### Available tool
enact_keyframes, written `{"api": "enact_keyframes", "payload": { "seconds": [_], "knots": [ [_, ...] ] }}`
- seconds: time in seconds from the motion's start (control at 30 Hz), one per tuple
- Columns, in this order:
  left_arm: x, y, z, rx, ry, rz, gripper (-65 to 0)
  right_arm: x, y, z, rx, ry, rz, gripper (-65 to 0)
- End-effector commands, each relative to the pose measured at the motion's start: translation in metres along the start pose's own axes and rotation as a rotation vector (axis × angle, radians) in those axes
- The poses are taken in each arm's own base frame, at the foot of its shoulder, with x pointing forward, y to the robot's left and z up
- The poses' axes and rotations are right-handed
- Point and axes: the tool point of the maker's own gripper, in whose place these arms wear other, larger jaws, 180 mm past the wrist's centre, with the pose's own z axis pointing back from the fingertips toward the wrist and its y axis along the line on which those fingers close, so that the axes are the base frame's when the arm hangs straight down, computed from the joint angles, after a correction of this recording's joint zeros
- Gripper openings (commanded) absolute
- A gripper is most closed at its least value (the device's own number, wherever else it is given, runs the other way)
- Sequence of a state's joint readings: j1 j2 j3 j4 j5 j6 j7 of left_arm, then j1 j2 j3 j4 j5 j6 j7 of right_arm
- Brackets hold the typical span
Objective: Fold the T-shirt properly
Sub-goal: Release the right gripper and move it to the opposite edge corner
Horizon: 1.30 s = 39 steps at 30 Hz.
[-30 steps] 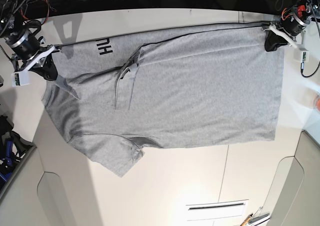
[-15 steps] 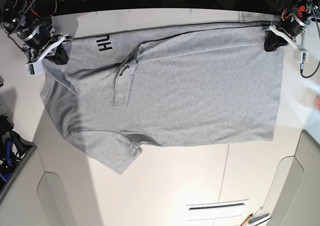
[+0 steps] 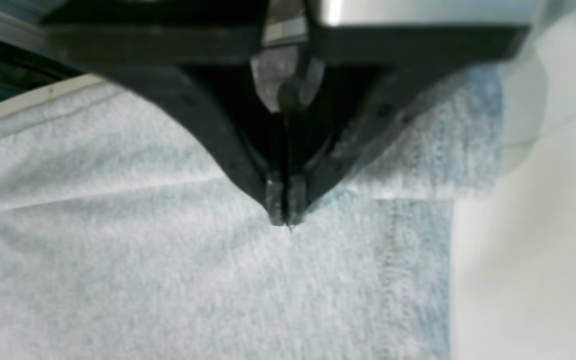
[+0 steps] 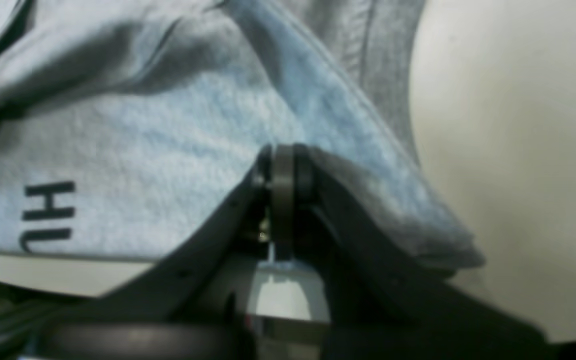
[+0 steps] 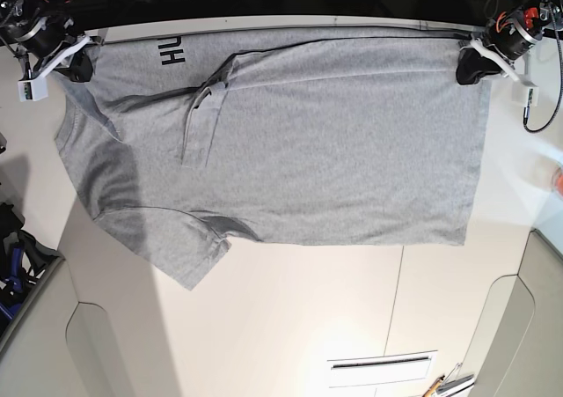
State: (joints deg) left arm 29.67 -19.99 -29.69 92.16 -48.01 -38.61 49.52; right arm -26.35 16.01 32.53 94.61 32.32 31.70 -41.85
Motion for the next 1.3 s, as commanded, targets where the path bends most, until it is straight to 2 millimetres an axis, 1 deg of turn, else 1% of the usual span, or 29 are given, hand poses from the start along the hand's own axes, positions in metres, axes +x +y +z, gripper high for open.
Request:
{"api": "enact_keyframes", "payload": {
  "seconds": [0.0, 0.07, 0.1, 0.2, 0.23, 0.27, 0.33, 0.43, 0.53, 0.63, 0.7, 0.77, 0.8, 0.87, 0.93, 1.0, 1.07, 1.13, 1.27],
  "knots": [
    [-0.004, 0.001, 0.003, 0.001, 0.025, -0.011, -65.0, 0.016, 0.000, 0.004, 0.009, -0.052, 0.002, -65.0],
    [0.003, -0.001, 0.001, -0.012, 0.006, -0.006, -65.0, 0.024, 0.004, 0.005, 0.028, -0.081, -0.008, -65.0],
    [0.006, -0.003, 0.000, -0.021, -0.002, -0.015, -62.4, 0.029, 0.006, 0.005, 0.036, -0.096, -0.008, -65.0],
    [0.020, -0.009, -0.002, -0.044, -0.039, -0.023, -46.4, 0.049, 0.013, 0.008, 0.048, -0.146, 0.022, -65.0],
    [0.025, -0.010, -0.003, -0.051, -0.053, -0.023, -42.5, 0.059, 0.017, 0.010, 0.051, -0.169, 0.038, -60.4],
    [0.031, -0.012, -0.003, -0.056, -0.066, -0.028, -40.5, 0.068, 0.020, 0.011, 0.054, -0.191, 0.054, -56.0],
    [0.042, -0.015, -0.004, -0.063, -0.093, -0.041, -40.4, 0.091, 0.028, 0.015, 0.062, -0.252, 0.090, -50.1],
    [0.061, -0.021, -0.004, -0.073, -0.135, -0.068, -40.4, 0.128, 0.034, 0.018, 0.056, -0.339, 0.139, -49.4],
    [0.076, -0.025, -0.005, -0.080, -0.169, -0.085, -40.4, 0.164, 0.034, 0.020, 0.027, -0.418, 0.182, -49.4],
    [0.085, -0.027, -0.006, -0.083, -0.189, -0.091, -40.4, 0.197, 0.029, 0.023, -0.025, -0.496, 0.229, -49.4],
    [0.091, -0.028, -0.006, -0.085, -0.203, -0.094, -40.4, 0.214, 0.024, 0.022, -0.049, -0.530, 0.237, -49.4],
    [0.096, -0.029, -0.006, -0.087, -0.217, -0.098, -40.4, 0.228, 0.019, 0.016, -0.051, -0.546, 0.218, -48.7],
    [0.099, -0.029, -0.006, -0.088, -0.222, -0.100, -40.4, 0.233, 0.015, 0.010, -0.050, -0.544, 0.209, -47.0],
    [0.100, -0.029, -0.006, -0.089, -0.226, -0.101, -40.4, 0.237, 0.006, -0.009, -0.046, -0.507, 0.193, -42.3],
    [0.100, -0.029, -0.007, -0.088, -0.225, -0.101, -40.4, 0.234, -0.004, -0.033, -0.043, -0.431, 0.186, -36.9],
    [0.100, -0.029, -0.007, -0.089, -0.225, -0.101, -40.4, 0.229, -0.016, -0.058, -0.048, -0.357, 0.187, -33.5],
    [0.100, -0.029, -0.007, -0.089, -0.225, -0.101, -40.4, 0.222, -0.028, -0.079, -0.064, -0.286, 0.179, -33.2],
    [0.100, -0.029, -0.007, -0.088, -0.224, -0.101, -40.4, 0.214, -0.036, -0.094, -0.065, -0.225, 0.159, -33.2],
    [0.100, -0.030, -0.007, -0.089, -0.224, -0.101, -40.4, 0.207, -0.040, -0.113, -0.041, -0.192, 0.097, -33.2]
  ]
}}
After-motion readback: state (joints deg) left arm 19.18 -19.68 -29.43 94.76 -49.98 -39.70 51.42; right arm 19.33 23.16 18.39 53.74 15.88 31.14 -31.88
